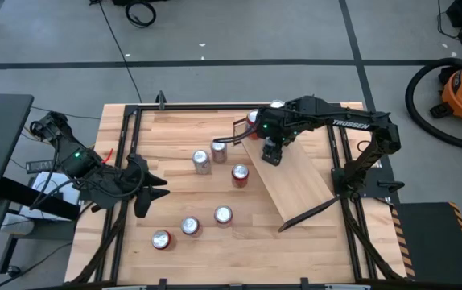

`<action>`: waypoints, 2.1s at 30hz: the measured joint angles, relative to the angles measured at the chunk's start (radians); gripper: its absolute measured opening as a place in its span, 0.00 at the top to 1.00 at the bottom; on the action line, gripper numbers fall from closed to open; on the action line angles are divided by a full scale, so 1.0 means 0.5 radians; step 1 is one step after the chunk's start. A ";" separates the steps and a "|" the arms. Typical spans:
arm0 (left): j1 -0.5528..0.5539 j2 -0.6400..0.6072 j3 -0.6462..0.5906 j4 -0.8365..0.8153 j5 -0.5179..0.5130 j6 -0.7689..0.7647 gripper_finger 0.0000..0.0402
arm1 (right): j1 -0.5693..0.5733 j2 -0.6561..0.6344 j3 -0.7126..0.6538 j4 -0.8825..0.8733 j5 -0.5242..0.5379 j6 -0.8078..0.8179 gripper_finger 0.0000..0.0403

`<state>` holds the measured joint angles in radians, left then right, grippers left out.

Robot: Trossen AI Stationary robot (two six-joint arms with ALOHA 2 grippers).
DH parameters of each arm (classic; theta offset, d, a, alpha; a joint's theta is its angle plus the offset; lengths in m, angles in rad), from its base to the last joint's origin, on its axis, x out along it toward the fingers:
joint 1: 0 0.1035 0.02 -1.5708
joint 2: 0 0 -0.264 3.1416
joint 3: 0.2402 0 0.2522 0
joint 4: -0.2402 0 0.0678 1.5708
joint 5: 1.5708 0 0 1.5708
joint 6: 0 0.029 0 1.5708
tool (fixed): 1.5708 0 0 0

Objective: Place canned beverage on shelf
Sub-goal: Put the blue soda can aligned with the other blue soda can on the shelf

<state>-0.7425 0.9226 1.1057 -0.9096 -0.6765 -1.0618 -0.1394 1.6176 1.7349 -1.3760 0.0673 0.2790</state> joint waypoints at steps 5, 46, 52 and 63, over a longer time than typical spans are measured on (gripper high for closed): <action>0.000 0.000 0.000 -0.001 0.000 0.000 0.54 | 0.000 0.002 0.068 -0.008 -0.002 -0.155 0.21; 0.000 0.000 0.000 -0.002 -0.001 -0.001 0.54 | 0.018 -0.001 0.197 -0.012 0.007 -0.450 0.38; 0.000 0.000 0.000 -0.002 -0.001 -0.001 0.54 | -0.015 -0.001 0.197 -0.016 0.130 0.179 0.31; 0.000 0.000 0.000 -0.001 -0.001 -0.001 0.54 | -0.026 -0.001 0.197 0.014 0.137 0.178 0.26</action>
<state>-0.7425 0.9226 1.1057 -0.9100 -0.6769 -1.0622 -0.1524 1.6173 1.8336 -1.3692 0.1356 0.3682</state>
